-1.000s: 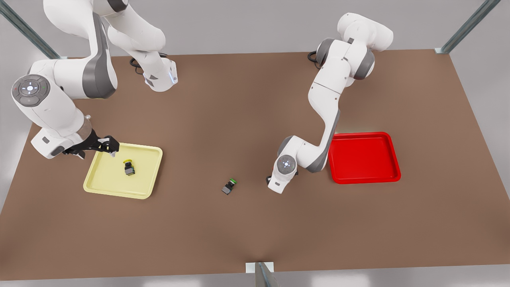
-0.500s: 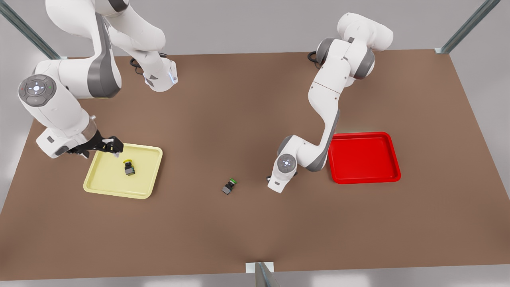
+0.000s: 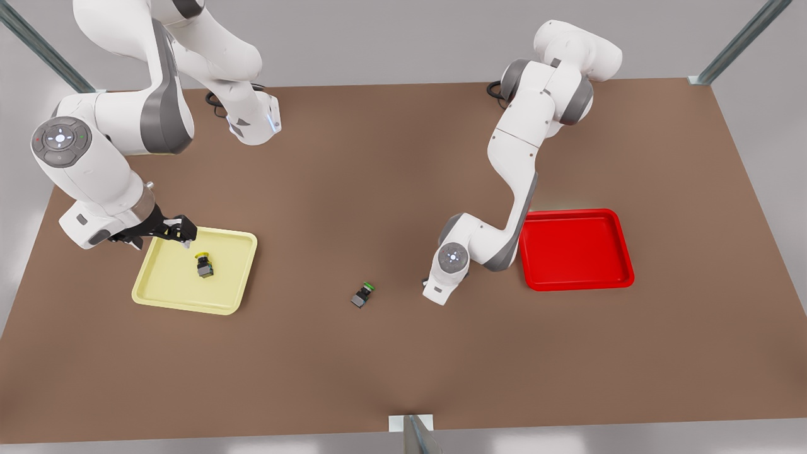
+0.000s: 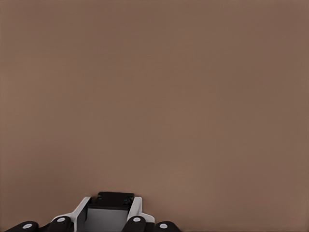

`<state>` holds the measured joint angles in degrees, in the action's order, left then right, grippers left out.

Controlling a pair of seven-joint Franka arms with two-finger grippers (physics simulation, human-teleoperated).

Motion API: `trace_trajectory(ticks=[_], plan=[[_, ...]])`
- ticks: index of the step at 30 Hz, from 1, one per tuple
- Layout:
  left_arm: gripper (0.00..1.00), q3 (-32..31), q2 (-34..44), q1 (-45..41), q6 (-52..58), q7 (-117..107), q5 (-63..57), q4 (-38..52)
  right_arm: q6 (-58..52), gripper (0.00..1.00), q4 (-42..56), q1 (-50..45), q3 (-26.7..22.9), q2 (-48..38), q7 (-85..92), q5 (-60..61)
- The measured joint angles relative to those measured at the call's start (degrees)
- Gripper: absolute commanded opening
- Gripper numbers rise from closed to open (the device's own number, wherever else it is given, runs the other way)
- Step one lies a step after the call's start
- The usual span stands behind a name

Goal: Place the switches on the corresponding trays according to their colors

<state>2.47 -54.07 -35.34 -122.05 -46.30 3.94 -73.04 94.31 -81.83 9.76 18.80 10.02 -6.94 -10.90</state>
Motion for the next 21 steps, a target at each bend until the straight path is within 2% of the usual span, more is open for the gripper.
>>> trace_trajectory(ticks=[6,9,12,17,21], plan=[[0.41,-0.5,4.36,2.25,3.15,0.69,-1.02,-1.03,-0.02,1.0,0.01,-0.08,0.0,0.0,0.0,0.0],[0.41,-0.84,14.65,7.72,3.49,8.55,-3.24,-11.37,-0.08,1.0,0.09,-0.06,0.0,0.0,0.0,0.0],[0.41,-0.9,23.17,18.41,6.8,23.55,-6.0,-19.24,-0.01,1.0,0.02,-0.01,0.0,0.0,0.0,0.0],[0.42,-1.16,28.68,37.97,8.28,45.78,-13.78,-24.86,-0.44,1.0,0.08,-0.02,0.0,-0.09,0.0,0.0],[0.42,-2.68,42.48,38.78,6.76,46.17,-16.72,-44.25,-0.54,1.0,0.08,-0.06,0.0,-0.16,0.0,0.0]])
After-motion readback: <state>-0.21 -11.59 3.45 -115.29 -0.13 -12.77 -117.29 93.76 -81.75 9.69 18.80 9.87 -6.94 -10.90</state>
